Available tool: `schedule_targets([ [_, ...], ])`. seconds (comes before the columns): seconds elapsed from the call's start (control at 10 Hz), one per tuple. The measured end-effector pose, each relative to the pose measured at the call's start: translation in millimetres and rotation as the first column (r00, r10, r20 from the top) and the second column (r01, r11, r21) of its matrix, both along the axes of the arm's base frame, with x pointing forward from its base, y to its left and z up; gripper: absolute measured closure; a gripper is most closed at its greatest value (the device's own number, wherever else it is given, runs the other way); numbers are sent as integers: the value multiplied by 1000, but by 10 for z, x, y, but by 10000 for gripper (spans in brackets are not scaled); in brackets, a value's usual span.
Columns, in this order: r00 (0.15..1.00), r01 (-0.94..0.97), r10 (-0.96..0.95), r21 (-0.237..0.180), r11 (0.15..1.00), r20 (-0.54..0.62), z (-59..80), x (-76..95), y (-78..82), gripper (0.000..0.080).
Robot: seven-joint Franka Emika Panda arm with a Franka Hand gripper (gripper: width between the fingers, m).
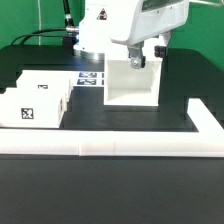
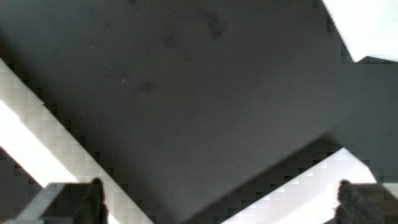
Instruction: Assemble drawer
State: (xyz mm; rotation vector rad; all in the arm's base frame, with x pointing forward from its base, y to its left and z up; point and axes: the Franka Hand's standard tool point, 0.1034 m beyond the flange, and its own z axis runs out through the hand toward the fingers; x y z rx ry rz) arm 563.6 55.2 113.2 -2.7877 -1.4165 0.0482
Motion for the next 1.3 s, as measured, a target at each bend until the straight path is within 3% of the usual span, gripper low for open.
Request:
schedule_targets([
  [0.6,1000,6,-6,1,1000,1,6,-7,-7,150],
  [0.7,999,48,-48,3,999,9,48,-91,-53,150],
  [0.8,991,130,-131,13,991,34,111,-297,-105,150],
  [1.0,952,307,-307,3,952,19,162,-623,-63,150],
  [1.2,939,343,-343,5,939,36,266,-675,0,150],
  [1.3,938,345,-345,3,939,30,230,-681,-14,150],
])
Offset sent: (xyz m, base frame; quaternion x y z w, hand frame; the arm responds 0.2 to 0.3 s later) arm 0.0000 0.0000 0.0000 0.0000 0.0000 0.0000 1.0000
